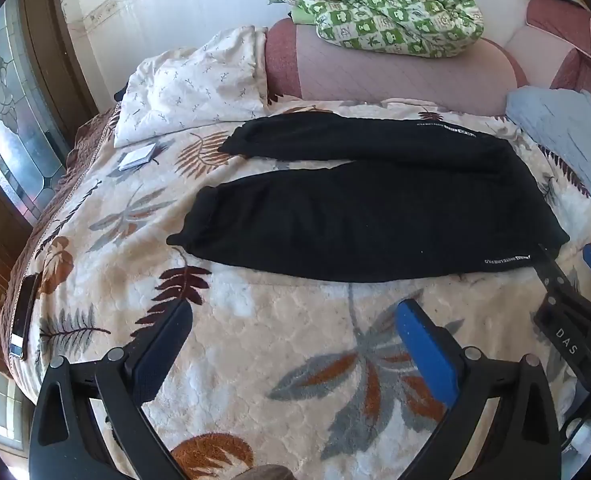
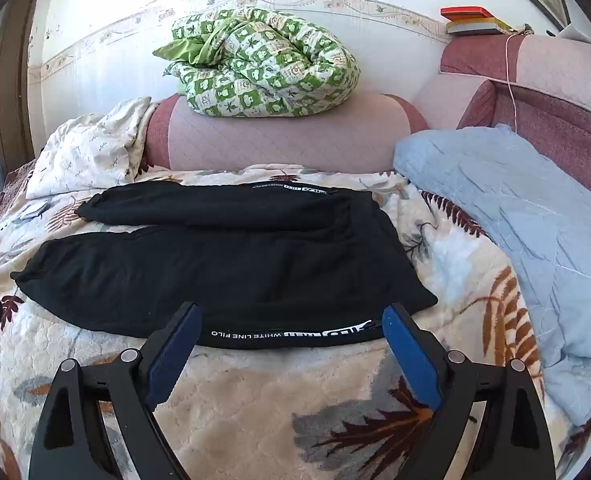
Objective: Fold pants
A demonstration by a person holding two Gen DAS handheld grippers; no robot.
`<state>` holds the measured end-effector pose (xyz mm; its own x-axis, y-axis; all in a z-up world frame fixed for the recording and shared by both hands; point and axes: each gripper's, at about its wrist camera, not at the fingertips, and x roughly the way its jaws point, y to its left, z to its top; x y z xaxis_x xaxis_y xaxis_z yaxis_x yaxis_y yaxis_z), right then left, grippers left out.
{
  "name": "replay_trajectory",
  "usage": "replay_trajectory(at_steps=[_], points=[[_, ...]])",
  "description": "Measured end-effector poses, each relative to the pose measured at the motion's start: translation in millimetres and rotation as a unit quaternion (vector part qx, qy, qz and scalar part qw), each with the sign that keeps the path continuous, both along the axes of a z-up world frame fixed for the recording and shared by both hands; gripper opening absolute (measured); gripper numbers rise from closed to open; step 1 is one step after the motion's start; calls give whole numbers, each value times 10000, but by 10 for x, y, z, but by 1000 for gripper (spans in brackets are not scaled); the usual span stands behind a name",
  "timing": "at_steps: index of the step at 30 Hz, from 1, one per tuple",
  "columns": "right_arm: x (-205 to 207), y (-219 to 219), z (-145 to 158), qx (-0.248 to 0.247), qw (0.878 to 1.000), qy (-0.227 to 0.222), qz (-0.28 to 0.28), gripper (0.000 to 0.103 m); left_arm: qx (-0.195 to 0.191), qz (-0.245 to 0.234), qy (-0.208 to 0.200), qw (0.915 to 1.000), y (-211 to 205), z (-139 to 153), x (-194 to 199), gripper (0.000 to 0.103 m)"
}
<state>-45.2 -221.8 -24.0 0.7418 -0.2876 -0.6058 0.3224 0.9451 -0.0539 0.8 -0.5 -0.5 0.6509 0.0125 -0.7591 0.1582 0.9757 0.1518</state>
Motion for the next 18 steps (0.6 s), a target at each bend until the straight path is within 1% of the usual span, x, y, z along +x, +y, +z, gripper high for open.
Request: replay_trajectory(at_steps=[1, 2, 3, 4, 5, 6, 7, 9, 10, 18], points=[[-7, 11, 5, 12, 10000, 13, 0, 95, -5, 28, -6, 10000, -6, 1, 1, 102], [-18, 29, 14, 20, 10000, 22, -5, 95, 132, 20, -61, 9999, -92, -24, -46, 102], [-32, 56, 28, 24, 10000, 30, -6, 95, 92, -4, 33, 10000, -92, -76, -21, 102], [-47, 91, 44, 30, 10000, 47, -3, 95, 102, 40, -13, 9999, -130, -81, -32, 102], [54, 46, -21, 144, 9996, 243, -4, 95, 216, -6, -20, 9998, -223, -125, -70, 102], [76, 2, -53, 176, 9995, 276, -9, 95, 109, -34, -36, 9999, -178, -162, -92, 102], [75, -10, -84, 166, 9995, 251, 4, 95, 69, -37, 17, 10000, -183, -190, -80, 102], [73, -26, -77, 112, 9997, 201, 27, 95, -77, -259, 224, 9994, -19, -255, -51, 101], [45, -35, -103, 94, 9998, 177, 35, 95, -83, -238, 295, 9992, 3, -310, -28, 101], [87, -38, -157, 169, 9994, 317, 8, 95, 117, -96, 659, 9977, 92, -711, 73, 100]])
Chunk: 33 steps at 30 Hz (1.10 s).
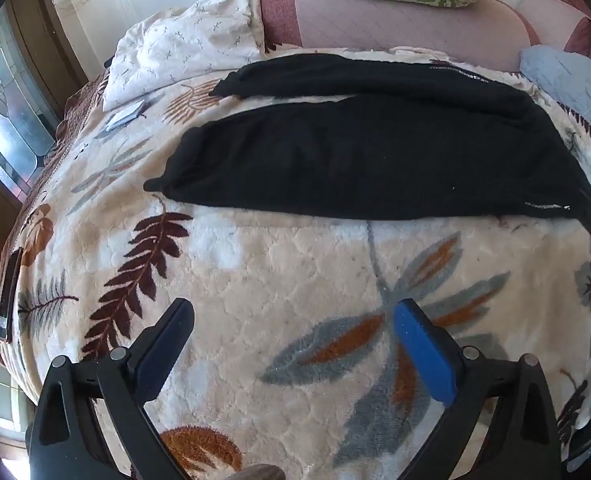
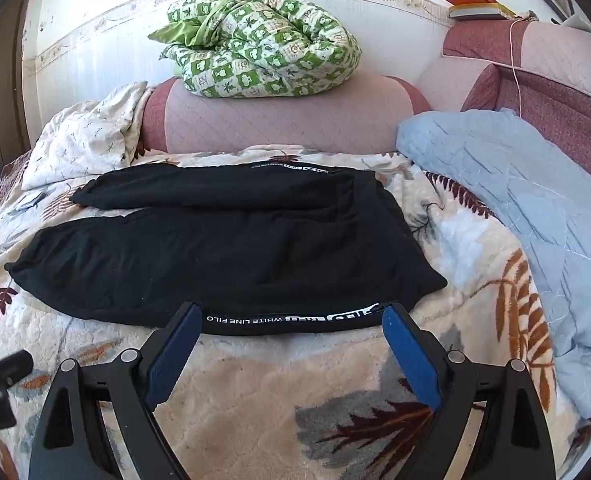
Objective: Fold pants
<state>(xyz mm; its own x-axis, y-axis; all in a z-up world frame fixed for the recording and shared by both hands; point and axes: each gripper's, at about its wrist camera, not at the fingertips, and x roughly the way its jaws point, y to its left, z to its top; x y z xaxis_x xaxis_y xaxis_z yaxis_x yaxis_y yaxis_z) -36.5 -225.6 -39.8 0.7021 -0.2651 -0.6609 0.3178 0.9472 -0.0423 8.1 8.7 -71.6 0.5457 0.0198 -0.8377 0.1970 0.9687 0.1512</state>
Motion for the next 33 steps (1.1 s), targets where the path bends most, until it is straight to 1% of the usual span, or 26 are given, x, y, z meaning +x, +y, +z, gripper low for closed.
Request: replay_trajectory(at_steps=[3, 4, 9, 12, 16, 21, 22, 23, 25, 29, 33], points=[[18, -4, -18, 42, 10000, 55, -15, 95, 83, 70, 149, 9998, 32, -167, 18, 101], [23, -6, -31, 58, 10000, 73, -18, 95, 39, 81, 172, 9998, 52, -207, 23, 101], [42, -12, -72, 96, 9998, 143, -23, 95, -319, 222, 198, 9990, 160, -265, 49, 102], [45, -2, -94, 89, 9998, 173, -6, 95, -689, 301, 128, 9971, 269, -319, 18, 103], [59, 10, -98, 91, 9998, 195, 4, 95, -651, 264, 15, 9975, 234, -323, -29, 103], [80, 30, -113, 84, 9996, 250, 28, 95, -586, 123, 90, 9982, 207, -300, -8, 103], [82, 35, -111, 79, 9997, 251, 28, 95, -570, 104, 154, 9982, 208, -281, 2, 103], [80, 41, -108, 68, 9997, 245, 32, 95, -551, 100, 190, 9983, 208, -250, 8, 98], [75, 56, -100, 44, 9997, 228, 56, 95, -447, 146, 72, 9989, 204, -150, -5, 89], [81, 93, -91, -5, 9997, 222, 94, 95, -315, 119, -299, 9990, 179, 120, -67, 89], [67, 120, -77, -61, 9997, 208, 109, 95, -245, -12, -625, 9977, 95, 368, -162, 89]])
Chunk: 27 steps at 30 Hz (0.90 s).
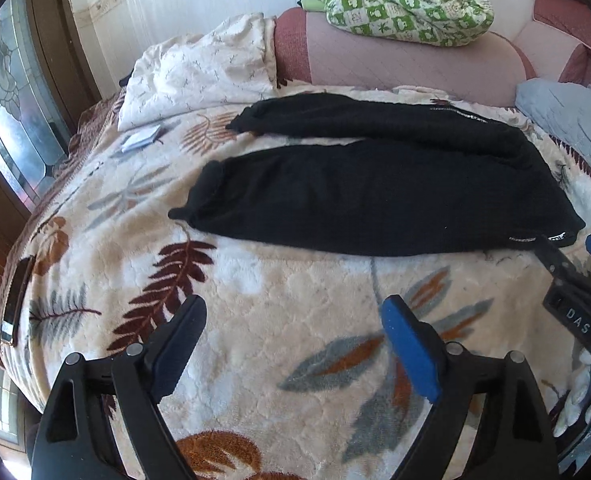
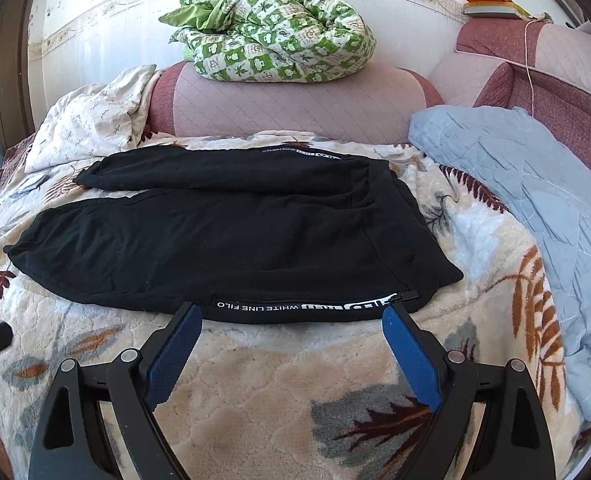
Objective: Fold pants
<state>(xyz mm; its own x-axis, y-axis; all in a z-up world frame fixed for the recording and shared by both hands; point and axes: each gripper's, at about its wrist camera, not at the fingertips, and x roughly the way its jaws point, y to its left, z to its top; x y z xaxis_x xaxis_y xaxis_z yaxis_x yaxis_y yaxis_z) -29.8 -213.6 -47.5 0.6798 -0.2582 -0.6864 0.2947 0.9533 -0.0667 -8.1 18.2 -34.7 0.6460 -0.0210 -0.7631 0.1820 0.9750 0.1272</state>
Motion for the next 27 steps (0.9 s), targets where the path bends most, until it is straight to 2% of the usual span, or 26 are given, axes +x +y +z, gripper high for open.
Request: replay_trajectory(at_steps=[9, 27], points=[[-1, -18, 32, 44, 10000, -5, -26, 95, 108, -285, -300, 9991, -194, 235, -142, 89], [4, -24, 8, 80, 9999, 46, -48, 95, 113, -328, -255, 9991, -219, 217, -181, 89]])
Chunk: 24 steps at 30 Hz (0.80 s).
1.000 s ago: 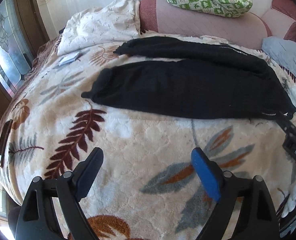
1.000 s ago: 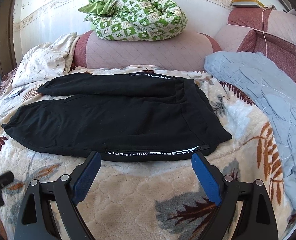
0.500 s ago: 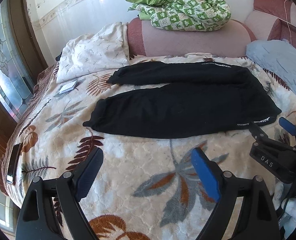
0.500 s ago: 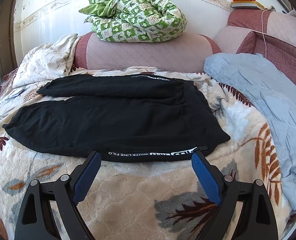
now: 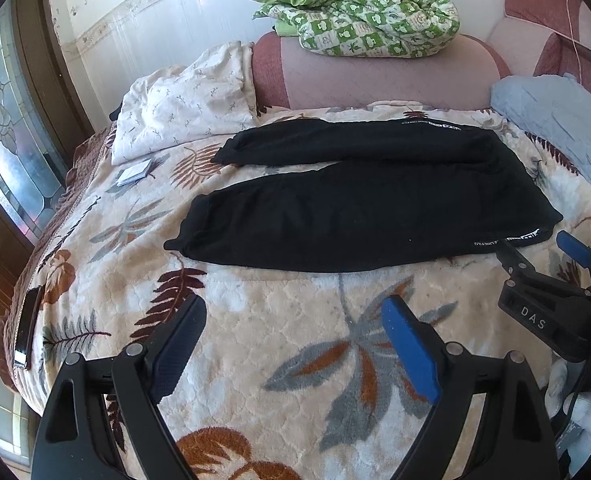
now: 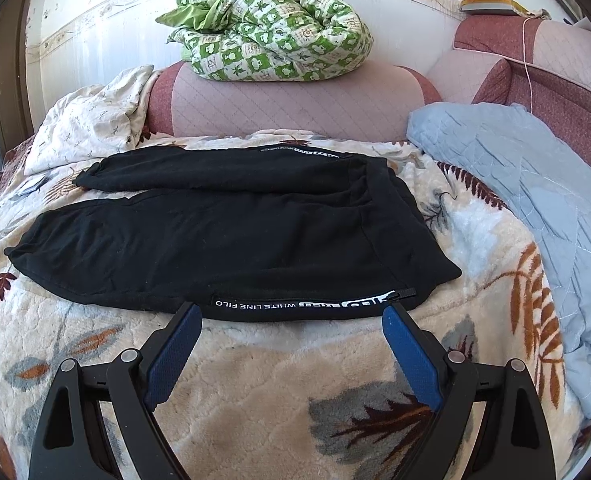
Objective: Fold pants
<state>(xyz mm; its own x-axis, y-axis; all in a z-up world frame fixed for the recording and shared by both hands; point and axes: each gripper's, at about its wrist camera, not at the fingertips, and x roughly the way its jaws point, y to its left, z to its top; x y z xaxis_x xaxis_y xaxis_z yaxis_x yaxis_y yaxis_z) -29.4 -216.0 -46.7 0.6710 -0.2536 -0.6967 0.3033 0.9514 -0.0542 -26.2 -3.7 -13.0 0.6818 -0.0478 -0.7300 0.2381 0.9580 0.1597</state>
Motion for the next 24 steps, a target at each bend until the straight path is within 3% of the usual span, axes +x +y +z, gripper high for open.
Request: replay_trajectory(at_steps=[24], points=[[26, -27, -101, 78, 9998, 155, -39, 95, -25, 46, 264, 9996, 26, -132, 82, 89]])
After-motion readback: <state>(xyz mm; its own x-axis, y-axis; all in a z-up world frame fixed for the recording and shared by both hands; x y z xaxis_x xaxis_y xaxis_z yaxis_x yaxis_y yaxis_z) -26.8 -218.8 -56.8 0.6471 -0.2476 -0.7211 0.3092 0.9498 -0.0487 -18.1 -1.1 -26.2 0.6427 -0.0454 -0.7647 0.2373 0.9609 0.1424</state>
